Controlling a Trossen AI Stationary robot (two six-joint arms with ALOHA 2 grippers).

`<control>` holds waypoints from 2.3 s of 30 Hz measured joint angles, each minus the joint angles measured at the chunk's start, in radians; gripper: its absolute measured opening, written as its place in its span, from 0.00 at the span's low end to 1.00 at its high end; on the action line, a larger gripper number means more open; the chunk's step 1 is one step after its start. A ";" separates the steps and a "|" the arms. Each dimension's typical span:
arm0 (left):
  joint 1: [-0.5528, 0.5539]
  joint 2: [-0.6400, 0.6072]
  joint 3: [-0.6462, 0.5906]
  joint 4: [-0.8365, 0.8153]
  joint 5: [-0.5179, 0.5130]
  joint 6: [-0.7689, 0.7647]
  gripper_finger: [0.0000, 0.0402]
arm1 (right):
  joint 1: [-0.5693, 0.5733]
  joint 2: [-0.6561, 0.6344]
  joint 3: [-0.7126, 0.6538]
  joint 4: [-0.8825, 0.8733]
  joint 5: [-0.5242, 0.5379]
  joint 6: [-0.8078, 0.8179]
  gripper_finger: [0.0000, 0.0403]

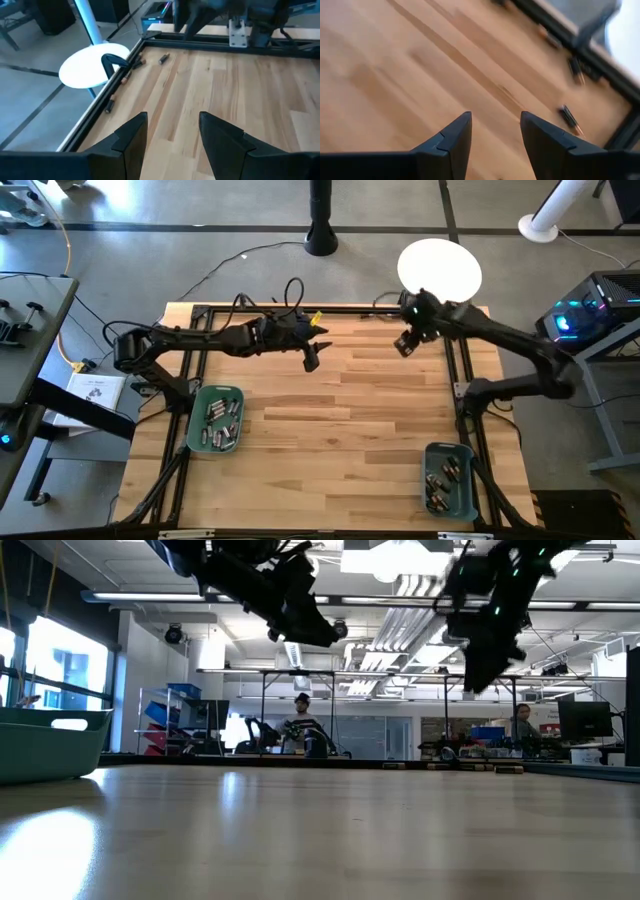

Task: Sort batteries
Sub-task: Put the black battery into the blue bin

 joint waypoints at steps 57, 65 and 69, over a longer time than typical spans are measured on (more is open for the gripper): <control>-0.160 -0.012 0.000 -0.136 -0.060 -0.122 0.42 | -0.016 0.381 0.040 -0.027 0.624 0.222 0.05; -0.318 -0.013 0.000 -0.136 -0.242 -0.164 0.42 | 0.214 0.389 -0.149 0.164 0.791 0.720 0.01; -0.374 -0.013 0.000 -0.136 -0.326 -0.159 0.42 | 0.199 0.389 -0.249 0.301 0.794 0.886 0.01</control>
